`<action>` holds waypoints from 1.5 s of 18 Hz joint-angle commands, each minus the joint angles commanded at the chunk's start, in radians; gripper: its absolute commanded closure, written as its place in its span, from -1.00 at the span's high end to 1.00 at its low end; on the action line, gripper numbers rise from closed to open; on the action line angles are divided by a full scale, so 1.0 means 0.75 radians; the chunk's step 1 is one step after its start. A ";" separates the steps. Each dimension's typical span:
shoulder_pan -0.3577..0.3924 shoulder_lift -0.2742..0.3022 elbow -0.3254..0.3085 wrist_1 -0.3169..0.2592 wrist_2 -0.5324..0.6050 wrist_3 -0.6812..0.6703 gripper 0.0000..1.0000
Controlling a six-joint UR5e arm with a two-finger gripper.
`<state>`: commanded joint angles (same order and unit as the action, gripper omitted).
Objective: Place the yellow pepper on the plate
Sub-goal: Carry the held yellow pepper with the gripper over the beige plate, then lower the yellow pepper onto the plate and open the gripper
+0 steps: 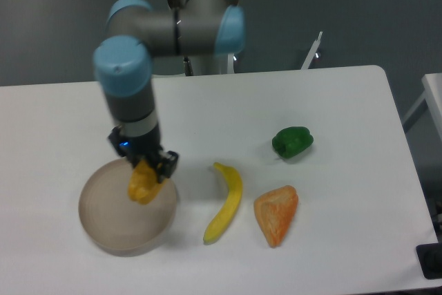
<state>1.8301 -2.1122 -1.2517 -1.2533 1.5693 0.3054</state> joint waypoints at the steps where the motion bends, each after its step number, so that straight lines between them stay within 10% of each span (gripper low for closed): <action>1: -0.006 -0.014 0.000 0.002 0.000 -0.008 0.06; 6: -0.045 -0.066 -0.031 0.106 0.004 -0.057 0.06; 27: -0.068 -0.102 -0.092 0.127 0.076 -0.017 0.07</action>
<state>1.7794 -2.1890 -1.3208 -1.1582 1.6260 0.2930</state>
